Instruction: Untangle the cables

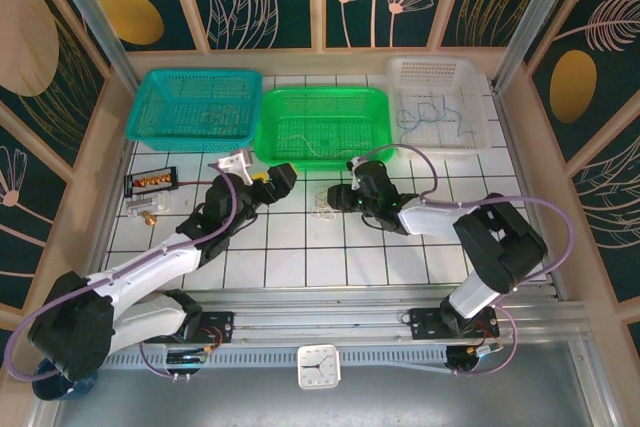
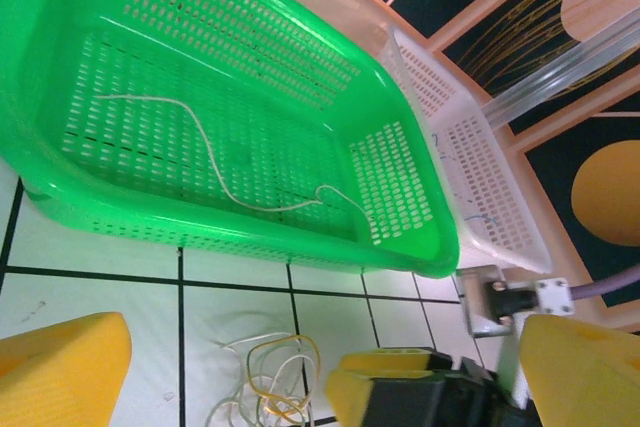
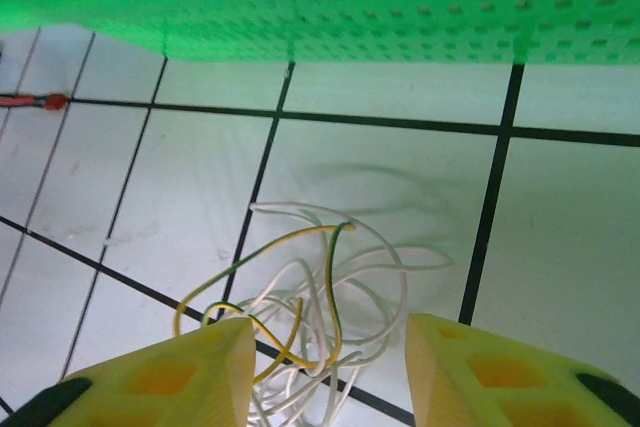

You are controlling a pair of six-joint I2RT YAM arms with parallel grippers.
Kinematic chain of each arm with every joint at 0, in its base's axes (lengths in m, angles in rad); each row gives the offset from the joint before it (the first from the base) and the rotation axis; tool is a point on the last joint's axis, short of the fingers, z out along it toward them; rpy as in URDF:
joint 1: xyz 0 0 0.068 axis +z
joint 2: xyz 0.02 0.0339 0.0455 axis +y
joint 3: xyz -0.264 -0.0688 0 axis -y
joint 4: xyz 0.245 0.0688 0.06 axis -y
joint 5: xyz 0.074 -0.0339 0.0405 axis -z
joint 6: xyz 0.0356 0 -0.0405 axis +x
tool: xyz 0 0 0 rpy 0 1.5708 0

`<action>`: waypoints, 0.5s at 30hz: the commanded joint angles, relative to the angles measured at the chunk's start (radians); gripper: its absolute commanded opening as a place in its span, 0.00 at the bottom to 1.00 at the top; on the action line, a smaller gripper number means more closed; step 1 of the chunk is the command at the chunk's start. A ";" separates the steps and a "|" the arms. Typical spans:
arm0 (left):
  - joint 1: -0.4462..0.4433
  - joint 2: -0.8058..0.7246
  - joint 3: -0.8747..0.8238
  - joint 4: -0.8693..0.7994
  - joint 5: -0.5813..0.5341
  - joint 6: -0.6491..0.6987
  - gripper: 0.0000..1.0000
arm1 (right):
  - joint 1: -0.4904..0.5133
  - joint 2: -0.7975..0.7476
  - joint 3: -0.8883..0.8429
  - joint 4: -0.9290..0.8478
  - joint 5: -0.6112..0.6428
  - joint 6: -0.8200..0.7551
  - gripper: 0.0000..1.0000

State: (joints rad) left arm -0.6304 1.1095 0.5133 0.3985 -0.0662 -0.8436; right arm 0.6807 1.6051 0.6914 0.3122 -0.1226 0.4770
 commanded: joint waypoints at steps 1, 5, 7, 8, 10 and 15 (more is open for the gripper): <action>-0.001 0.019 0.031 -0.009 0.032 -0.008 0.99 | 0.003 0.040 0.017 0.054 0.002 0.004 0.39; -0.001 0.037 0.036 -0.008 0.046 -0.005 0.99 | 0.003 0.075 0.030 0.061 -0.010 0.001 0.24; -0.001 0.045 0.037 -0.007 0.053 -0.003 0.99 | 0.002 0.082 0.035 0.063 -0.026 -0.005 0.12; 0.000 0.052 0.040 -0.008 0.059 -0.002 0.99 | 0.000 0.078 0.035 0.063 -0.036 -0.010 0.05; 0.000 0.065 0.044 -0.016 0.068 0.001 0.99 | 0.001 0.053 0.027 0.073 -0.061 -0.016 0.00; -0.001 0.104 0.048 -0.003 0.126 0.005 0.99 | 0.000 -0.047 -0.011 0.129 -0.136 -0.021 0.00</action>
State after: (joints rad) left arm -0.6304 1.1946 0.5362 0.3901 0.0090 -0.8429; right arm 0.6807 1.6333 0.6937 0.3683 -0.2047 0.4698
